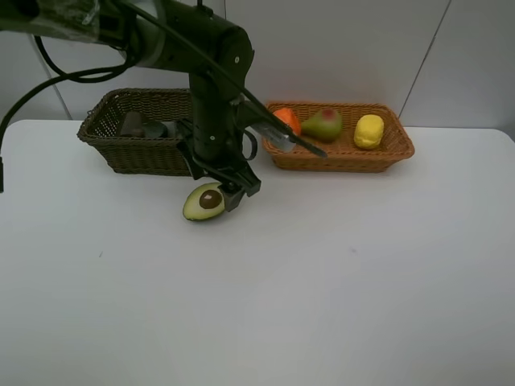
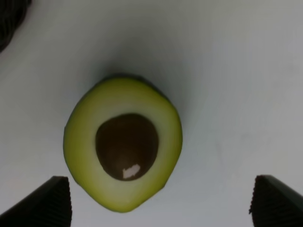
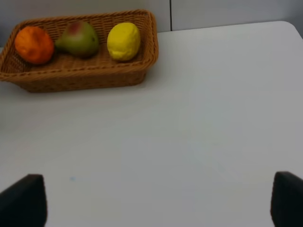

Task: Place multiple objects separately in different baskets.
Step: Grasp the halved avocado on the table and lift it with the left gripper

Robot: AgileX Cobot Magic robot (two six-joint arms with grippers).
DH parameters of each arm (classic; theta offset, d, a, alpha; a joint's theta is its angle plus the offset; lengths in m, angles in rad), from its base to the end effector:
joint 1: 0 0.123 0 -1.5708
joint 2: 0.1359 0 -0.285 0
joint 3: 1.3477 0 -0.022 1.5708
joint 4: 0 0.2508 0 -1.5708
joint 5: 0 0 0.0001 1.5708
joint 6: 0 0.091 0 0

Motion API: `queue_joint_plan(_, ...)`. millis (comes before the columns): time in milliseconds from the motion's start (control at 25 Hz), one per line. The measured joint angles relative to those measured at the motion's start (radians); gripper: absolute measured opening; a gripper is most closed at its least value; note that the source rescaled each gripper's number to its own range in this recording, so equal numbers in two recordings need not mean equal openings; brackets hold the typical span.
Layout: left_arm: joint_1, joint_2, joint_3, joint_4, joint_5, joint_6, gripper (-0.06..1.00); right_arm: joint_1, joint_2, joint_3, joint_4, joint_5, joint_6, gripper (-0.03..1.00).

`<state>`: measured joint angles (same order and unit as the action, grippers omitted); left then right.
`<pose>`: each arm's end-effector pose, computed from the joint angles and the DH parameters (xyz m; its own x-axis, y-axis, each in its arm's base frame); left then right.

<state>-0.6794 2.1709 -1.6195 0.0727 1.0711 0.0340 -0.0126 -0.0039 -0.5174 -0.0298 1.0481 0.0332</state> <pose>0.3371 -0.2648 0.1509 -0.7326 0.6800 -0.0321 0.6773 0.7328 0.0661 -0.0071 -0.0023 0.2831 -0.4246 0.0237 -0.9051 0.0437 0.9990 0.0056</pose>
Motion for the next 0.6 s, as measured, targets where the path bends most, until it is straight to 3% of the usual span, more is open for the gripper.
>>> queue_joint_plan(400,0.0,0.0,0.099,0.042,-0.196,0.0,1.0,0.0,0.0,0.0,0.001,0.0,0.0,1.0)
queue_joint_plan(600,0.0,0.009,0.116,0.045,-0.245,0.0,1.0,0.0,0.0,0.0,0.001,0.0,0.0,1.0)
